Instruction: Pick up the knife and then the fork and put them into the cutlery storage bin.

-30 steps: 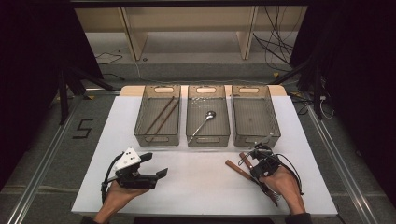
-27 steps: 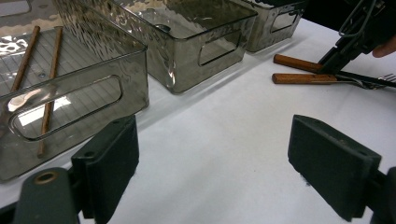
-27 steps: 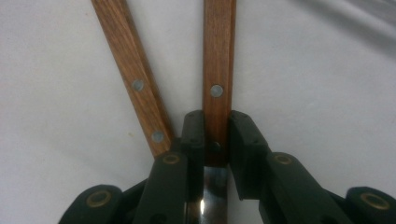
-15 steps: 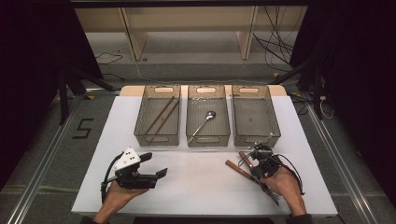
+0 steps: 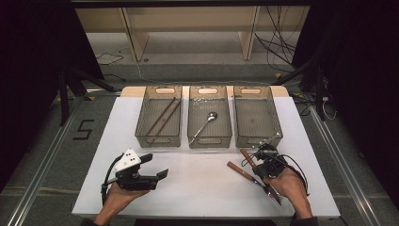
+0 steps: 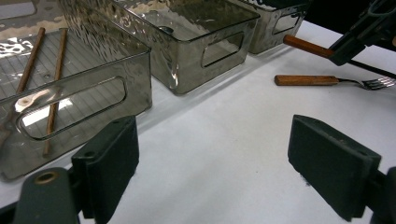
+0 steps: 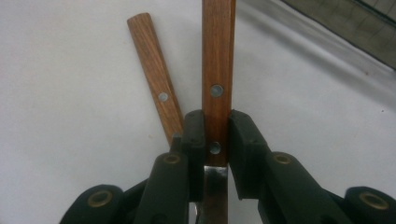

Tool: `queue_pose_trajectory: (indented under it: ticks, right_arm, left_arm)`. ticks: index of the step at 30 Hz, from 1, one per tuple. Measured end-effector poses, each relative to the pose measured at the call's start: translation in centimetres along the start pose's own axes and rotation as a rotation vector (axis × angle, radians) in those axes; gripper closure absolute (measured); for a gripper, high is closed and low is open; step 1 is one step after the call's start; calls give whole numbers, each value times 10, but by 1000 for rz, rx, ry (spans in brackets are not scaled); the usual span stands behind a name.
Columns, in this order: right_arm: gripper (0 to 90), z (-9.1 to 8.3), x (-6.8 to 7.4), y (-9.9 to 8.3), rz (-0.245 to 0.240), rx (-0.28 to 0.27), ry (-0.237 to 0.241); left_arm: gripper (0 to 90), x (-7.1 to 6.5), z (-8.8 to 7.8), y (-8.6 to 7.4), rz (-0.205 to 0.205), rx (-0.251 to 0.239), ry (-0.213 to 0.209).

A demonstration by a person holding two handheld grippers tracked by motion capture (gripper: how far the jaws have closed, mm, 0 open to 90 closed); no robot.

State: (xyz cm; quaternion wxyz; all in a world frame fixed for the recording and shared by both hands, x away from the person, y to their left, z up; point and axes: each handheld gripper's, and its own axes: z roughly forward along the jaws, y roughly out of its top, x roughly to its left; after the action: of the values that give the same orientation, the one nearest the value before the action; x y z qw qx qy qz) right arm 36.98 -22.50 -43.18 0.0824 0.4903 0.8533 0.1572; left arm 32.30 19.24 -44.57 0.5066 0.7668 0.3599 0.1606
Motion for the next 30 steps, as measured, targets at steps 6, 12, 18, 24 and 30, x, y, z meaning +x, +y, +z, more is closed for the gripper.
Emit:
queue_pose_trajectory:
  ticks: [6, 12, 18, 24, 30]
  right_arm:
    - [780, -11, 1, 1, -14, -46, 12]
    - [780, -21, 0, 4, -11, -92, 32]
    - [780, -28, -6, 9, -2, -136, 49]
    - [780, -32, -16, 16, 18, -178, 63]
    - [780, -35, -21, 25, 31, -210, 73]
  left_arm:
    - [159, 1, -1, 0, -8, -8, -1]
    - [159, 3, -3, 0, -20, -25, -1]
    - [159, 4, -4, 0, -29, -34, 3]
    - [159, 6, -5, 0, -35, -45, 9]
    - [159, 6, -6, 0, -35, -49, 12]
